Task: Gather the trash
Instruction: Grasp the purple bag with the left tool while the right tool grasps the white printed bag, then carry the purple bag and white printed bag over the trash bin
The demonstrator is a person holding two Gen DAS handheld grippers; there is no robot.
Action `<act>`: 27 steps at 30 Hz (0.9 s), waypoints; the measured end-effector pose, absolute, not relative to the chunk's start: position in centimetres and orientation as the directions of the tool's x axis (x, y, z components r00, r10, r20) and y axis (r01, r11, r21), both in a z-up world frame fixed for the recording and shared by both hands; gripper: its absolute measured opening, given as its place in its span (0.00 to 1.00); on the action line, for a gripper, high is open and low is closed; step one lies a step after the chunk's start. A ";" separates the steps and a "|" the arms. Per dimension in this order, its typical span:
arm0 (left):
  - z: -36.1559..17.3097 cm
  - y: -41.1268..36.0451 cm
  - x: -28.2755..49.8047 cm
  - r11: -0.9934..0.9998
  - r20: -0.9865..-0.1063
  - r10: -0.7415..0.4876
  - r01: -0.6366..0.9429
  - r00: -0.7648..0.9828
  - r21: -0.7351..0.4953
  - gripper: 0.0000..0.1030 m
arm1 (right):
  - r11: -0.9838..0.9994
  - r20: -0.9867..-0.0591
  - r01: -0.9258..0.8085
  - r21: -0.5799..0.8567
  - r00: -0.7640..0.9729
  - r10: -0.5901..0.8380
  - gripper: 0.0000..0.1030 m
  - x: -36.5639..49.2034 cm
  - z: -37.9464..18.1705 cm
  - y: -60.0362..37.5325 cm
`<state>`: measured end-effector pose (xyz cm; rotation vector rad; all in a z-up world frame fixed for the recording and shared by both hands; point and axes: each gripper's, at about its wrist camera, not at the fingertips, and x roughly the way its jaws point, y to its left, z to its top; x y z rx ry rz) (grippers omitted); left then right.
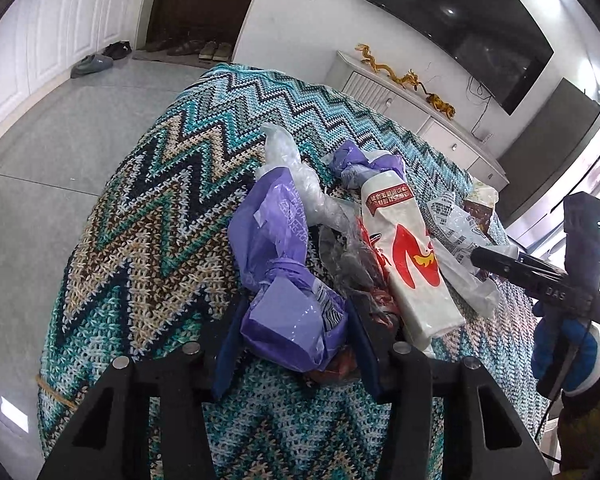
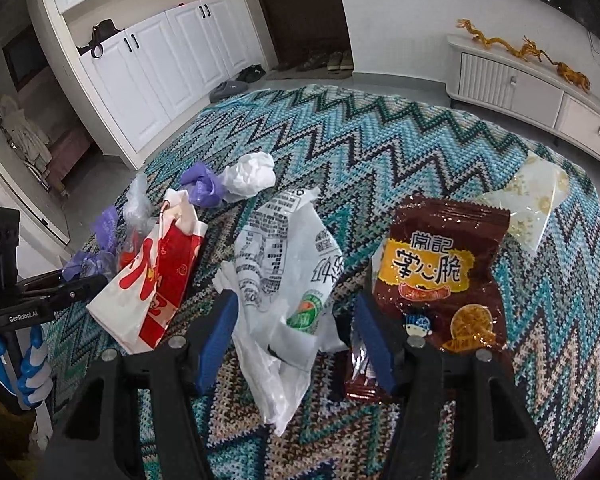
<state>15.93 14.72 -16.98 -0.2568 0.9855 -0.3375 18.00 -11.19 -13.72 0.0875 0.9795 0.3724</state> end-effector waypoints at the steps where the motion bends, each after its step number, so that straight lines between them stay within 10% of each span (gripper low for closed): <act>1: -16.9 14.8 15.9 0.917 -0.766 -0.394 0.161 0.508 -0.366 0.43 | 0.932 -0.793 -0.270 0.241 0.499 0.350 0.57 18.2 -14.0 -11.1; 17: -13.1 15.3 13.7 0.923 -0.733 -0.375 0.158 0.567 -0.350 0.40 | 0.929 -0.760 -0.281 0.241 0.541 0.361 0.25 17.8 -12.7 -11.8; 27: -8.4 14.1 11.0 0.929 -0.692 -0.366 0.195 0.623 -0.315 0.40 | 0.929 -0.668 -0.261 0.261 0.646 0.369 0.22 13.7 -7.9 -15.2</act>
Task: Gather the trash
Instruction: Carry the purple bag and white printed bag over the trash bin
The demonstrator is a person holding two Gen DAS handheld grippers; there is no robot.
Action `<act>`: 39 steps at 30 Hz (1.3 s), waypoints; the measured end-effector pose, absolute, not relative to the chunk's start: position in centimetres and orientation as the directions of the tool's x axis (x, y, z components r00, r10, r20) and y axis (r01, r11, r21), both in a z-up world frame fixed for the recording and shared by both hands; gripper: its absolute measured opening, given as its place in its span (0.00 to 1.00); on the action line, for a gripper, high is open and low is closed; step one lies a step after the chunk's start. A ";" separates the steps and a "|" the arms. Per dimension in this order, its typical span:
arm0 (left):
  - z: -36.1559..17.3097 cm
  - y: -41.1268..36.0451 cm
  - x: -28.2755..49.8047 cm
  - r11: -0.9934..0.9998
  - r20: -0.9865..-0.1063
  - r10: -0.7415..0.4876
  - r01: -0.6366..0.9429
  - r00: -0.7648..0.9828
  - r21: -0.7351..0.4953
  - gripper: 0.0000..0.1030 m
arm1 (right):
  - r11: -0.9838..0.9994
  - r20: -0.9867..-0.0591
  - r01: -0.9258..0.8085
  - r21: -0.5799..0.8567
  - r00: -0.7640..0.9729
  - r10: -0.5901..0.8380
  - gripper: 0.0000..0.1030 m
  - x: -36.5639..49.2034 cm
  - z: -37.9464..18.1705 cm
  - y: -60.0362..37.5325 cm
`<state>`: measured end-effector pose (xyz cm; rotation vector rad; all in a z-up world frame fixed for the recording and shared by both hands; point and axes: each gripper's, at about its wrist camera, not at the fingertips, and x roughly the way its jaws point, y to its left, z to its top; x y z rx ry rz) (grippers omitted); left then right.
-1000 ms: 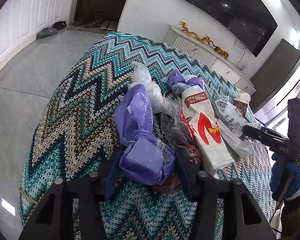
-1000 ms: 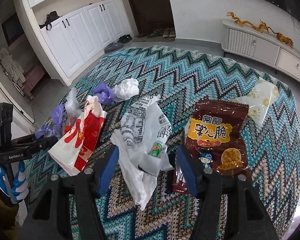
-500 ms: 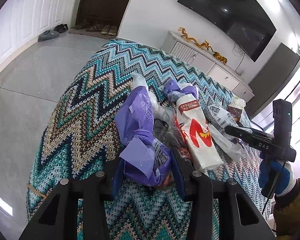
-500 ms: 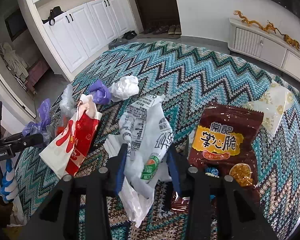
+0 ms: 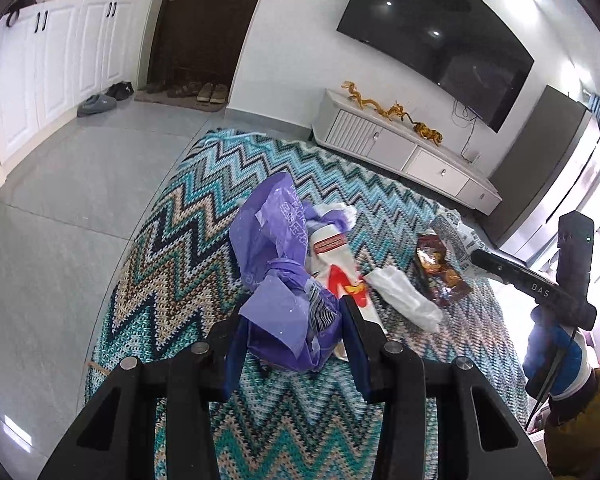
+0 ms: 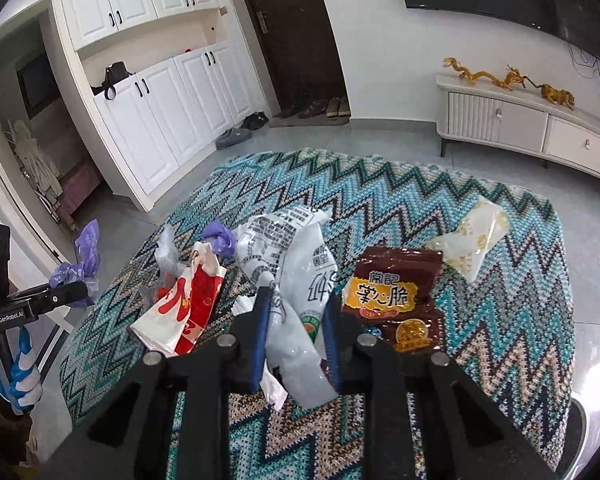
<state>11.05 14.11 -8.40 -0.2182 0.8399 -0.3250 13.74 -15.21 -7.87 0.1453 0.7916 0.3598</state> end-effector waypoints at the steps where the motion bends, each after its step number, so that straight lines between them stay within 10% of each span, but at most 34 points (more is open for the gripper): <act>1: -7.8 13.8 10.8 0.929 -0.687 -0.366 0.204 0.628 -0.309 0.40 | 0.931 -0.657 -0.256 0.260 0.660 0.365 0.22 13.1 -7.2 -15.8; 17: -0.9 0.6 8.8 0.863 -0.655 -0.488 0.432 0.577 -0.262 0.40 | 0.968 -0.521 -0.013 0.250 0.841 0.146 0.22 0.0 -0.8 -32.7; 39: -11.8 -38.3 8.5 0.571 -0.817 -0.568 0.761 0.097 -0.307 0.41 | 0.819 -0.735 0.448 0.357 0.676 -0.050 0.23 -7.2 -19.2 -51.9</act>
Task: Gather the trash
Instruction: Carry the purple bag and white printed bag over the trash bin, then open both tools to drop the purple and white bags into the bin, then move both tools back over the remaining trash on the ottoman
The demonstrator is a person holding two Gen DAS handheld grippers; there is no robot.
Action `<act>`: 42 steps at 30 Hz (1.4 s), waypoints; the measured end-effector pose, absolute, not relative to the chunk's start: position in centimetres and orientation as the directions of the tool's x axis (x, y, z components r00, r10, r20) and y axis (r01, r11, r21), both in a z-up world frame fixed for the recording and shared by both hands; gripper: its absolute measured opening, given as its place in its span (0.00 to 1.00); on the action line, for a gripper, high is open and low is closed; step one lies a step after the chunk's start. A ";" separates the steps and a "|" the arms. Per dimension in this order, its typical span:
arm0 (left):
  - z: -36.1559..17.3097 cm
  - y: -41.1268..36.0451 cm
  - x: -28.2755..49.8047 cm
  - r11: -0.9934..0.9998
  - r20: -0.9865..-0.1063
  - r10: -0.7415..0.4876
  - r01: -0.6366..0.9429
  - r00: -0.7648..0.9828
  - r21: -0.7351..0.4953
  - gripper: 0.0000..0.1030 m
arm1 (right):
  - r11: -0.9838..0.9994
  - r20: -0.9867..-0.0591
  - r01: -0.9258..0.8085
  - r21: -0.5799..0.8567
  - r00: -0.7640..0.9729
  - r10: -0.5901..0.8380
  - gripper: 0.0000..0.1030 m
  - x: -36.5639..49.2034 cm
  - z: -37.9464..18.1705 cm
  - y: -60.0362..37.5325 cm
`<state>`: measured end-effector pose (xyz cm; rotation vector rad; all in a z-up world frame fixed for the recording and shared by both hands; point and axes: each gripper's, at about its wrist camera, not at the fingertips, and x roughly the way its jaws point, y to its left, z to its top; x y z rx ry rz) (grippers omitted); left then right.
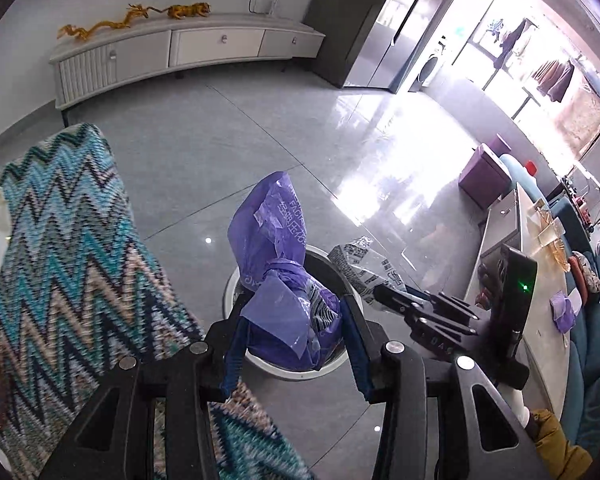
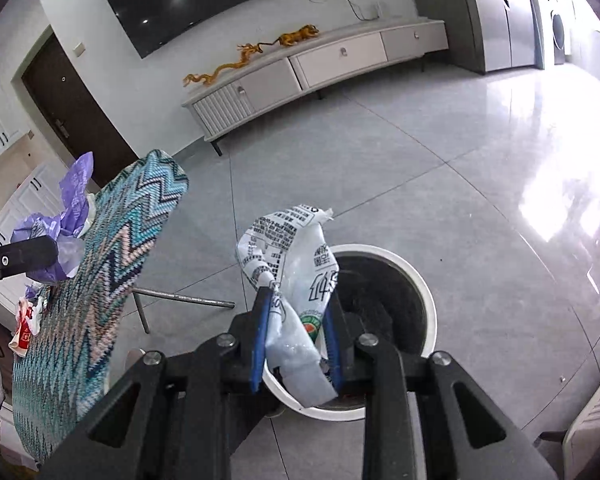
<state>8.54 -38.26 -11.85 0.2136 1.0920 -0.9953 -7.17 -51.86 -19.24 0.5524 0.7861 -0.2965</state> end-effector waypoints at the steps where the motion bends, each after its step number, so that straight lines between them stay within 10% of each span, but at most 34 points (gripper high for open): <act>1: -12.4 -39.2 8.5 0.571 -0.822 -0.563 0.760 0.089 -0.309 0.41 | 0.812 -0.741 0.457 0.362 0.669 -0.047 0.23 -7.0 -20.0 -52.2; 10: -15.6 -43.4 9.8 0.584 -0.834 -0.549 0.739 0.055 -0.336 0.56 | 0.768 -0.786 0.515 0.382 0.618 -0.023 0.26 -5.5 -25.5 -54.4; 14: -15.8 -43.8 10.0 0.588 -0.824 -0.564 0.727 0.051 -0.356 0.69 | 0.750 -0.796 0.546 0.374 0.604 -0.043 0.50 -5.0 -26.9 -54.9; 20: -14.7 -42.6 9.7 0.578 -0.812 -0.580 0.735 0.067 -0.353 0.69 | 0.731 -0.795 0.571 0.373 0.603 -0.065 0.53 -5.6 -26.5 -55.4; 42: -4.4 -23.7 5.7 0.652 -0.698 -0.625 0.725 0.350 -0.220 0.70 | 0.867 -0.622 0.415 0.275 0.765 -0.169 0.53 -8.7 -7.4 -44.2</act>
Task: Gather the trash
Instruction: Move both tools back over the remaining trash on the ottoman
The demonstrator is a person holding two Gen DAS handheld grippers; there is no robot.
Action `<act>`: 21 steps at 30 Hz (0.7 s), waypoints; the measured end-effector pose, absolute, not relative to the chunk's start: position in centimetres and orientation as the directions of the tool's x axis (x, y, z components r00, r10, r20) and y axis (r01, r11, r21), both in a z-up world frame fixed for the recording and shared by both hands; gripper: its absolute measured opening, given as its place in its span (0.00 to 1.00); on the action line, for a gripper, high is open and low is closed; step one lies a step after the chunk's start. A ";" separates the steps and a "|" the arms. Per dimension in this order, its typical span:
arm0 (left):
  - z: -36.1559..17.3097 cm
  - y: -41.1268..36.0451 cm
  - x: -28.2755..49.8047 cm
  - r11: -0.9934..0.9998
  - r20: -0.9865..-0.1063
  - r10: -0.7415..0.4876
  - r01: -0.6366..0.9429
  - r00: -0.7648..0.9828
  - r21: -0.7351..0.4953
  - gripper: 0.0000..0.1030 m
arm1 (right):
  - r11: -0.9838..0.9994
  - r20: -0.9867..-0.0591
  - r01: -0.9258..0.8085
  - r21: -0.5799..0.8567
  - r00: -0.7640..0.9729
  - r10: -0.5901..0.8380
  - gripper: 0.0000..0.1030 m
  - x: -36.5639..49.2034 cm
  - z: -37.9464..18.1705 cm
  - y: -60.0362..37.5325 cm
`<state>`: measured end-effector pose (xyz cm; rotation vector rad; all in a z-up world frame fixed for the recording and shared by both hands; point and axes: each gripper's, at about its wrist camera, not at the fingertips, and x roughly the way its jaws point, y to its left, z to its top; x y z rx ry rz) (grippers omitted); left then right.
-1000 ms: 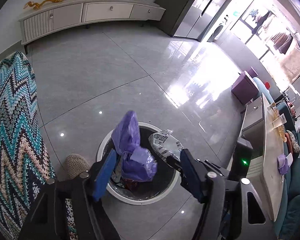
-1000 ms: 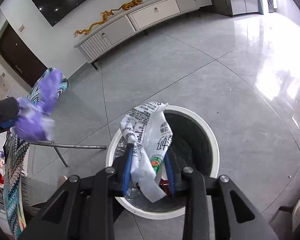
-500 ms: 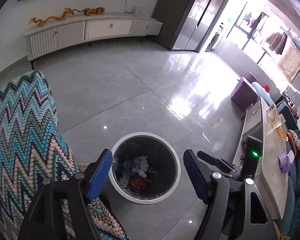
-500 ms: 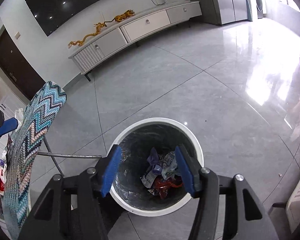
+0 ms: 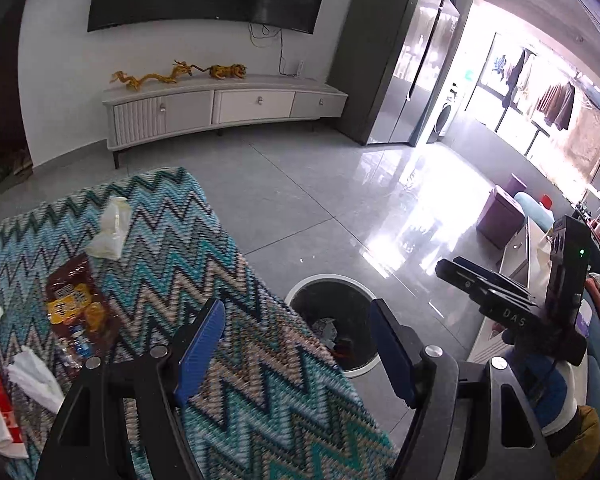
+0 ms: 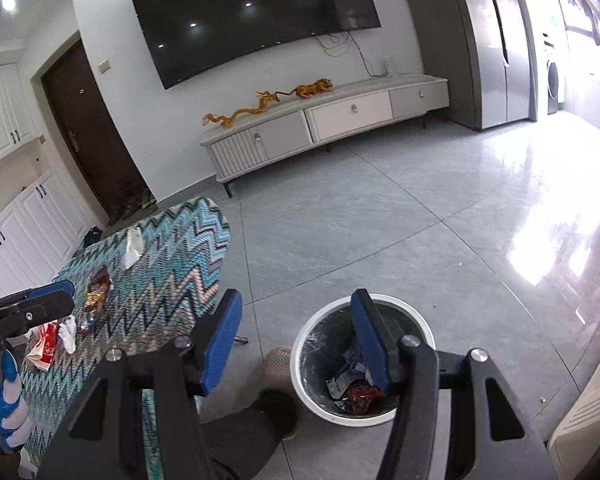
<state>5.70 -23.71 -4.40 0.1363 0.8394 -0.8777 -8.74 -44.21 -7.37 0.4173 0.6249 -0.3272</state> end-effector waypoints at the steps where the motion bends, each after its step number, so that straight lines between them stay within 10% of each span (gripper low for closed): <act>1: -4.0 -22.2 5.7 0.662 -0.691 -0.623 0.718 0.367 -0.216 0.70 | 0.876 -0.612 0.396 0.276 0.775 -0.157 0.53 -8.5 -6.6 -43.3; 21: -1.5 3.5 6.1 0.896 -0.620 -0.428 0.395 0.657 -0.201 0.72 | 0.974 -0.506 0.030 0.226 0.858 0.091 0.53 -3.4 2.2 -28.2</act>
